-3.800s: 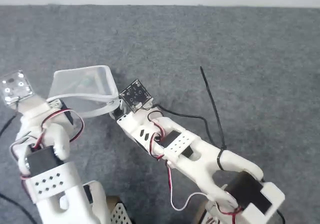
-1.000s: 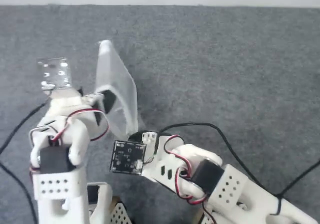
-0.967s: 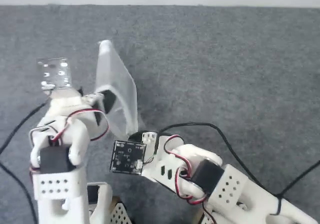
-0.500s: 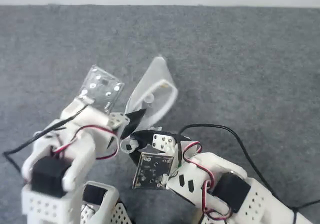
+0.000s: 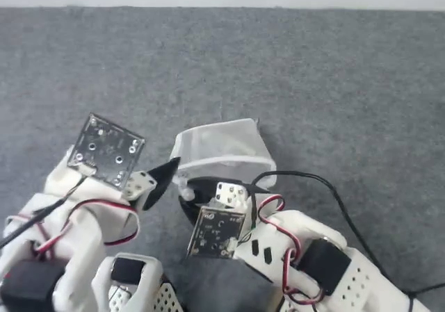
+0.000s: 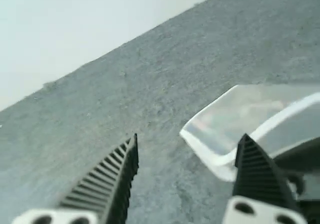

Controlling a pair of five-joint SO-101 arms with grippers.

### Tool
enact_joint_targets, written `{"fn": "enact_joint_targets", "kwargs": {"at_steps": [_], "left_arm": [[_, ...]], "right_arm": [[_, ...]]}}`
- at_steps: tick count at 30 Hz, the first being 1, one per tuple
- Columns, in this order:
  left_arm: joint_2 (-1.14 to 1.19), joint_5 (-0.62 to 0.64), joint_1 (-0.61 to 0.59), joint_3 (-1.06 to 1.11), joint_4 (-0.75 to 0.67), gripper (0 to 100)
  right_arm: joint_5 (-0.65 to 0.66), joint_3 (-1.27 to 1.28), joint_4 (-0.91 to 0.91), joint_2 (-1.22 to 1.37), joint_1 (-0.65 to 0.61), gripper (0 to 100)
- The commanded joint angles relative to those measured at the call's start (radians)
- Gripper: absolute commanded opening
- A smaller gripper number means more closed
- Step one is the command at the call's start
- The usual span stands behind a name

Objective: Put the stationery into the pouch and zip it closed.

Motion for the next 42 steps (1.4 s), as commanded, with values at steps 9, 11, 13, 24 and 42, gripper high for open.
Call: {"fn": "enact_joint_targets", "kwargs": {"at_steps": [9,11,13,24,42], "left_arm": [[0.008,-0.091,0.008,-0.039,0.068,29],[0.008,-0.089,0.034,-0.027,0.064,29],[0.008,-0.089,0.071,0.002,0.058,29],[0.008,0.008,0.262,0.236,-0.133,29],[-0.224,0.012,0.316,0.390,-0.190,30]], "right_arm": [[0.012,-0.091,0.010,-0.084,0.154,0.6],[0.014,-0.109,0.047,-0.128,0.179,0.6],[0.014,-0.126,0.071,-0.166,0.188,0.6],[0.008,-0.137,0.093,-0.208,0.188,0.7],[-0.012,-0.137,0.074,-0.209,0.249,0.6]]}}
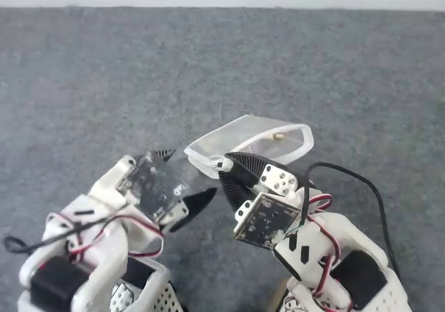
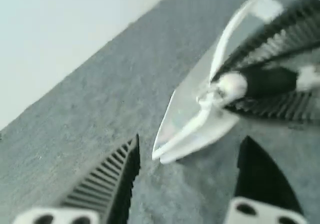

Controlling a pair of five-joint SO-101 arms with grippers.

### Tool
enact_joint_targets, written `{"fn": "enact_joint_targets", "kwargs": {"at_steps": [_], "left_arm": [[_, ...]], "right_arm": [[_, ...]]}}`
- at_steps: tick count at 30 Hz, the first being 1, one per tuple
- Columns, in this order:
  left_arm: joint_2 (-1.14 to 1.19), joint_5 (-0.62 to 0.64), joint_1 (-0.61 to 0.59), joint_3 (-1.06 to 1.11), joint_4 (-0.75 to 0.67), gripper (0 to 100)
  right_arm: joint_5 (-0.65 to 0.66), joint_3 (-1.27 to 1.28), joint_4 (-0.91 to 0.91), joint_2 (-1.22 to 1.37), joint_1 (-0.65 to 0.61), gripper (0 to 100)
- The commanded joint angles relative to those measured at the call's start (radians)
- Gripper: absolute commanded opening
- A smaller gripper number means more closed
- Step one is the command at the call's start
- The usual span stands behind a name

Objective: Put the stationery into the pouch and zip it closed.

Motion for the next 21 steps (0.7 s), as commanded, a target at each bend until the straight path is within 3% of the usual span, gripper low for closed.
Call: {"fn": "enact_joint_targets", "kwargs": {"at_steps": [1,8,21], "left_arm": [[-0.025,0.015,-0.002,0.097,-0.098,30],[-0.029,0.015,0.005,0.286,-0.325,30],[-0.029,0.014,0.117,0.424,-0.532,27]], "right_arm": [[-0.026,-0.078,-0.024,-0.021,0.015,0.6],[-0.035,-0.078,-0.024,-0.021,0.016,0.6],[-0.035,-0.078,-0.025,-0.021,0.015,0.6]]}}
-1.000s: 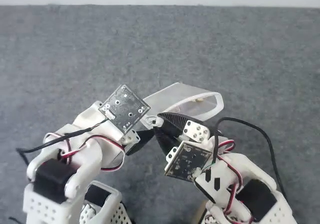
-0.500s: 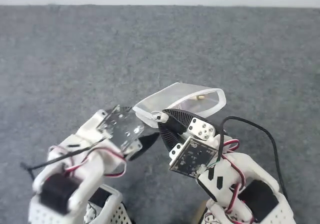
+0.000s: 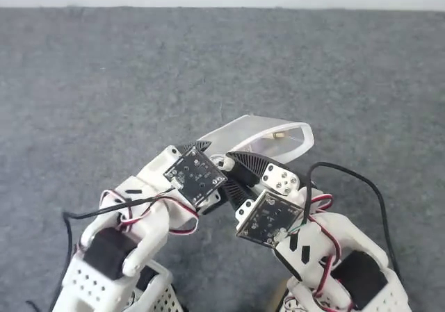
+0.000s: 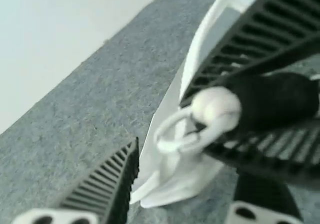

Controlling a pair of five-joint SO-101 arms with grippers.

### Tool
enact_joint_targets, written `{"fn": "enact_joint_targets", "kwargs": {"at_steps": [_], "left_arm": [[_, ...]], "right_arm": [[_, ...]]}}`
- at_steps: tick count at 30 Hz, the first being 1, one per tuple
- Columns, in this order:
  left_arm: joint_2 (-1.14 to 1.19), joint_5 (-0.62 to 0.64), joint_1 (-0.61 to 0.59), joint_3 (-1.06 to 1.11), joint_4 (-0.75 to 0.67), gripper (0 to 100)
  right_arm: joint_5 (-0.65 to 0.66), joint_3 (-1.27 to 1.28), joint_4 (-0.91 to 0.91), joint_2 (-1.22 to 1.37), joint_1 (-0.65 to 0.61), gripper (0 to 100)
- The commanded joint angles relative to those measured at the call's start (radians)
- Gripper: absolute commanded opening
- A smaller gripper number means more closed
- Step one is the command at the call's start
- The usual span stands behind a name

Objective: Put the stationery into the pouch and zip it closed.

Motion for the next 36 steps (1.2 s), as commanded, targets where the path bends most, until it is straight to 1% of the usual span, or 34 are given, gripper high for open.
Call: {"fn": "enact_joint_targets", "kwargs": {"at_steps": [1,6,9,12,16,20,24,27,32,36], "left_arm": [[-0.018,0.014,0.009,0.004,-0.075,24],[-0.020,0.014,0.017,0.002,-0.087,8],[-0.020,0.015,0.018,0.001,-0.087,1],[-0.020,0.021,0.018,0.008,-0.086,1],[-0.020,0.109,0.009,0.008,-0.083,1],[-0.020,0.129,0.006,0.010,-0.081,1],[-0.020,0.172,-0.044,0.010,-0.081,1],[-0.020,0.180,-0.066,0.021,-0.086,1],[-0.020,0.183,-0.061,0.038,-0.087,1],[-0.020,0.183,-0.063,0.042,-0.087,1]], "right_arm": [[-0.008,-0.078,-0.025,-0.019,0.013,0.6],[-0.006,-0.078,-0.028,-0.016,0.016,0.6],[-0.006,-0.075,-0.047,-0.008,0.019,0.6],[-0.011,-0.075,-0.047,-0.008,0.033,0.6],[-0.018,-0.072,-0.074,-0.008,0.062,0.6],[-0.071,-0.072,-0.107,-0.007,0.101,0.6],[-0.103,-0.071,-0.134,-0.007,0.125,0.6],[-0.114,-0.038,-0.183,-0.005,0.130,0.6],[-0.143,0.051,-0.315,-0.005,0.145,0.6],[-0.175,0.054,-0.335,-0.005,0.174,0.6]]}}
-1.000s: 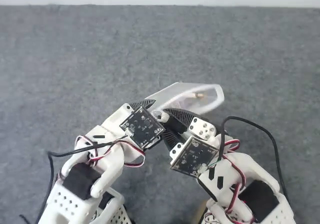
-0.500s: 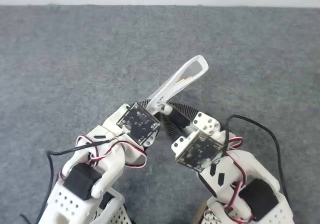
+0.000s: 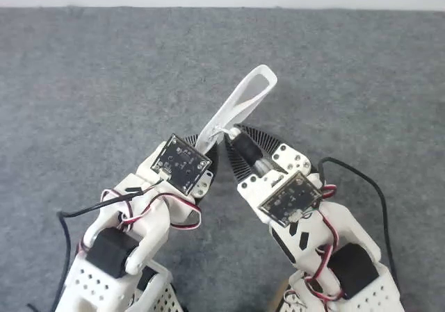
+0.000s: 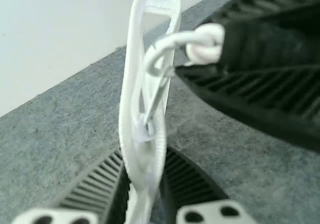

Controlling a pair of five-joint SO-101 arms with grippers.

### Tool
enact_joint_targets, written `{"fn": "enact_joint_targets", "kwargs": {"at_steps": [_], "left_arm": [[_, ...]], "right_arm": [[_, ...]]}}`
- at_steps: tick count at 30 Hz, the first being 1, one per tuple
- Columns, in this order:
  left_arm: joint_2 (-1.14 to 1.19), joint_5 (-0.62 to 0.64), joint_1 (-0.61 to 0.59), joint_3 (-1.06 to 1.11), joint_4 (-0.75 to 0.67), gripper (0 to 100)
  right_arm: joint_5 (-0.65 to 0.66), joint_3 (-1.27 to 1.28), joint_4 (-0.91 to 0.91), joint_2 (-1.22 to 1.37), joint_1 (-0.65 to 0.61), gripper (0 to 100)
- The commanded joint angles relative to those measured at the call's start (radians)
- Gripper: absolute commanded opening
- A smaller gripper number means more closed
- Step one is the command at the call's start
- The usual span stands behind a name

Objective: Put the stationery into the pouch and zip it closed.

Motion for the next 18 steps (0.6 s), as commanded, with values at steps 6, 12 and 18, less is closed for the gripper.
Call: {"fn": "enact_joint_targets", "kwargs": {"at_steps": [6,12,18], "left_arm": [[-0.011,0.018,-0.025,0.010,-0.006,1],[-0.011,0.018,-0.026,0.010,-0.005,1],[-0.011,0.018,-0.026,0.018,-0.005,1]], "right_arm": [[-0.023,-0.026,-0.107,0.077,0.056,0.6],[-0.169,-0.106,-0.139,0.245,0.176,0.6],[-0.227,-0.135,-0.137,0.289,0.220,0.6]]}}
